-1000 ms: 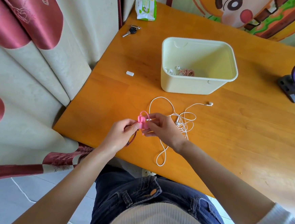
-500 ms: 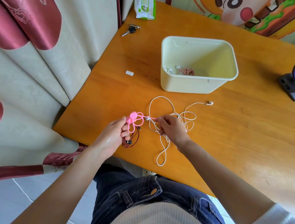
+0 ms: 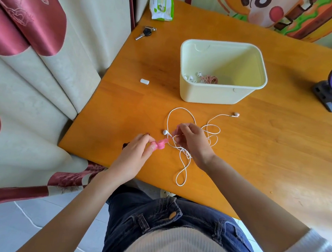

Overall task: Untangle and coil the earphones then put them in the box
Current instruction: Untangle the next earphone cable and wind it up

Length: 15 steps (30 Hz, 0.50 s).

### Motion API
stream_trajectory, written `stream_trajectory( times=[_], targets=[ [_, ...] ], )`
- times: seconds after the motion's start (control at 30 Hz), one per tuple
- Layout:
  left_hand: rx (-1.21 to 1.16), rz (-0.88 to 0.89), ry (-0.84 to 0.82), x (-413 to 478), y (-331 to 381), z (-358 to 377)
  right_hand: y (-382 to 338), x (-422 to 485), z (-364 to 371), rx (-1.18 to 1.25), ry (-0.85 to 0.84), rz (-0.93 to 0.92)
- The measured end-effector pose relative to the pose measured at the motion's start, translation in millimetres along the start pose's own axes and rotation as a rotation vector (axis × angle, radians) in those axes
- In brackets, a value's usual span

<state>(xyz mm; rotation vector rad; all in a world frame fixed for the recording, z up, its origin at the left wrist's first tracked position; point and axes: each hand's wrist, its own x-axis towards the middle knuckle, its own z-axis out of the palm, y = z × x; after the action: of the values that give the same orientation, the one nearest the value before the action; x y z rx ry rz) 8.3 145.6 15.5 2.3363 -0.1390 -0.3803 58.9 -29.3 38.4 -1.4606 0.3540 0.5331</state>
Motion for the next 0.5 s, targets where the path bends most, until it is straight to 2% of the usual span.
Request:
stream_trajectory(
  times=[0.23,0.37,0.5],
  targets=[
    [0.079,0.054,0.094,0.4,7.5,0.9,4.7,-5.2,1.1,-0.688,-0.222,-0.146],
    [0.121,0.07,0.098,-1.3,5.5,0.6,4.0,-10.0,1.1,-0.754,-0.278,-0.201],
    [0.124,0.077,0.101,1.9,6.2,0.9,6.0,-8.9,1.9,-0.83,-0.313,-0.162]
  ],
)
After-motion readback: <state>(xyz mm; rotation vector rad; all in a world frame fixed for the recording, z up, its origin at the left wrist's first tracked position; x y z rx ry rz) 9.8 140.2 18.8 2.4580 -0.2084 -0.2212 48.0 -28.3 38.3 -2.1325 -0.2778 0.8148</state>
